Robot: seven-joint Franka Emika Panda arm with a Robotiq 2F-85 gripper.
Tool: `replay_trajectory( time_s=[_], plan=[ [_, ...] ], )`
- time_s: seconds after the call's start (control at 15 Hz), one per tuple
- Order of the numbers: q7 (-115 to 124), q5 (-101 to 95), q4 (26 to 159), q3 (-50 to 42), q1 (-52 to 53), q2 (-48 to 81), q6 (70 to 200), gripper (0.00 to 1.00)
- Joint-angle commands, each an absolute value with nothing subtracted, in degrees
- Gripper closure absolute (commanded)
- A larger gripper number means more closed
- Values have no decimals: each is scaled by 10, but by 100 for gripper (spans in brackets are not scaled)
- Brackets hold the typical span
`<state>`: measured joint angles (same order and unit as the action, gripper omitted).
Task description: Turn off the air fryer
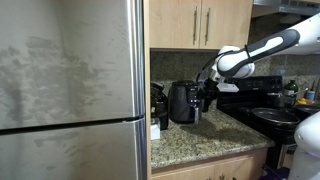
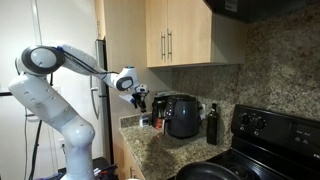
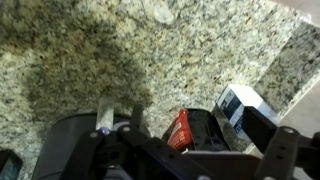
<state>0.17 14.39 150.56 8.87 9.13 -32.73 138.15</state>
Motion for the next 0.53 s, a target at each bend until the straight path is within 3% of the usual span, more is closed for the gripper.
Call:
replay_trajectory(
  time_s=[0.0,0.07,0.4,0.47],
  plan=[
    [42,116,1548,116,73,-291,1541,0],
    [28,122,1525,97,91,-313,1472,0],
    [35,117,1529,94,97,-311,1485,0],
    [60,101,1531,111,73,-289,1537,0]
  ],
)
